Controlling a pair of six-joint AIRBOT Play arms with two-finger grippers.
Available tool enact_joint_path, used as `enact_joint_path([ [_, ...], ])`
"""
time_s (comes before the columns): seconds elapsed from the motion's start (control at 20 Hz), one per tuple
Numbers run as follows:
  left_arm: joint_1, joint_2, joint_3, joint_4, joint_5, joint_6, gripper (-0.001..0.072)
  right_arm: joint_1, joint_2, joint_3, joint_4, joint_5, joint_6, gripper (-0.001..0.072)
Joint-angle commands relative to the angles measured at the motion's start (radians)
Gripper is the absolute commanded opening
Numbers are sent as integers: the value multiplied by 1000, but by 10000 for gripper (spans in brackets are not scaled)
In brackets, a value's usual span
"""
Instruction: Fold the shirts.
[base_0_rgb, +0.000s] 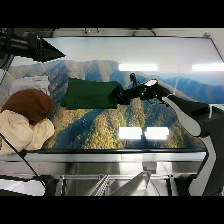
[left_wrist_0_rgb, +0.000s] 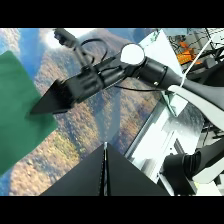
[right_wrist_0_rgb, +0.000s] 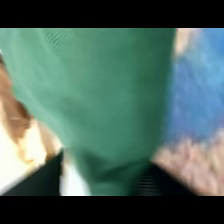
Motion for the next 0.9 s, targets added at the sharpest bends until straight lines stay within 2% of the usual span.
enact_joint_path([
  [0.0, 0, 0, 0, 0, -8, 3, 21, 34, -22, 69, 89, 12, -36, 76],
  [0.05, 0, 0, 0, 0, -14, 4, 21, 27, -15, 77, 122, 43, -66, 17],
  [0.15, 0, 0, 0, -2, -27, 4, 21, 3, 23, 80, 108, 100, -68, 15],
  [0.3, 0, 0, 0, -1, -31, 4, 21, -79, 151, 80, -46, 182, -20, 15],
  [0.45, 0, 0, 0, -1, -48, 4, 21, -237, 384, 80, -233, 274, 82, 16],
  [0.65, 0, 0, 0, -1, -61, 3, 21, -558, 690, 80, -554, 298, 263, 15],
  [0.85, 0, 0, 0, -1, -55, 4, 21, -981, 742, 82, -607, 304, 275, 15],
])
